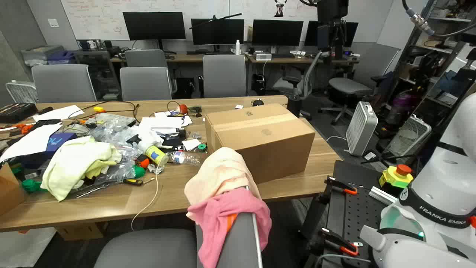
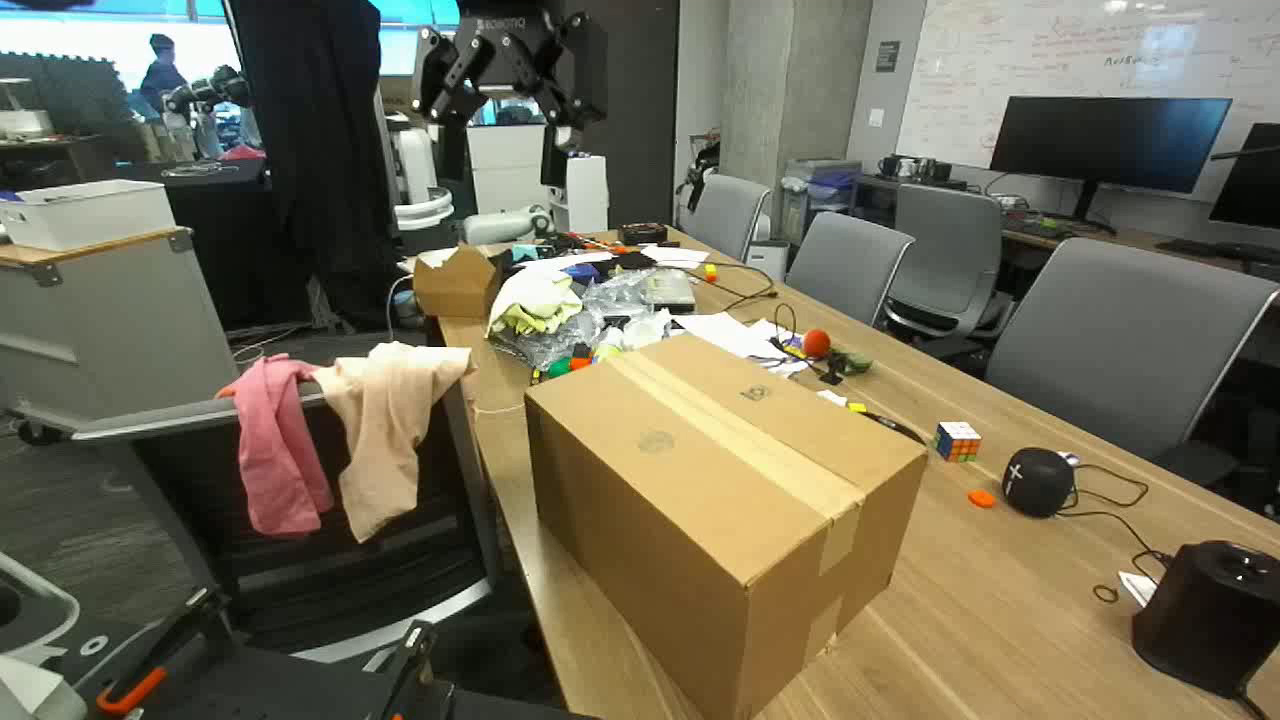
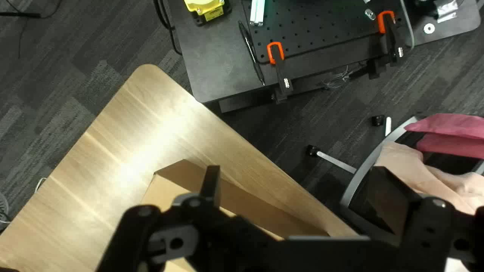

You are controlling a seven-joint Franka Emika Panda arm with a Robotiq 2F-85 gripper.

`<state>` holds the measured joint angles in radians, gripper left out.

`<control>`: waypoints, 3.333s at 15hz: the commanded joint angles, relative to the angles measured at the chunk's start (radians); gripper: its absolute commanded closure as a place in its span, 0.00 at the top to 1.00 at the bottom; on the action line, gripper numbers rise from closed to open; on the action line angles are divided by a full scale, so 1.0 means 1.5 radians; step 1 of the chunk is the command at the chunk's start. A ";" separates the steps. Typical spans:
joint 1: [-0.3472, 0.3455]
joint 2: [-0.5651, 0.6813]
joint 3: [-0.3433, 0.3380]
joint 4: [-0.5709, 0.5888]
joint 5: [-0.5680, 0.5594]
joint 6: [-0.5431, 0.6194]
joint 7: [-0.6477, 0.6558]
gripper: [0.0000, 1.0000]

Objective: Remove the two t-shirts from the backrest of the grey chair and place them on top of the brown box

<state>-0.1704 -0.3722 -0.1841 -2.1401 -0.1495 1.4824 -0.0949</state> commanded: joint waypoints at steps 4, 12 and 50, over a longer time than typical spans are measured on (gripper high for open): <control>0.002 -0.001 -0.002 0.007 0.000 -0.001 0.000 1.00; 0.023 0.051 0.030 0.036 -0.012 -0.003 0.021 1.00; 0.109 0.601 0.138 0.473 0.123 0.068 0.059 1.00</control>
<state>-0.0068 0.4926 0.0099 -1.5148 -0.0183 1.6471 -0.0220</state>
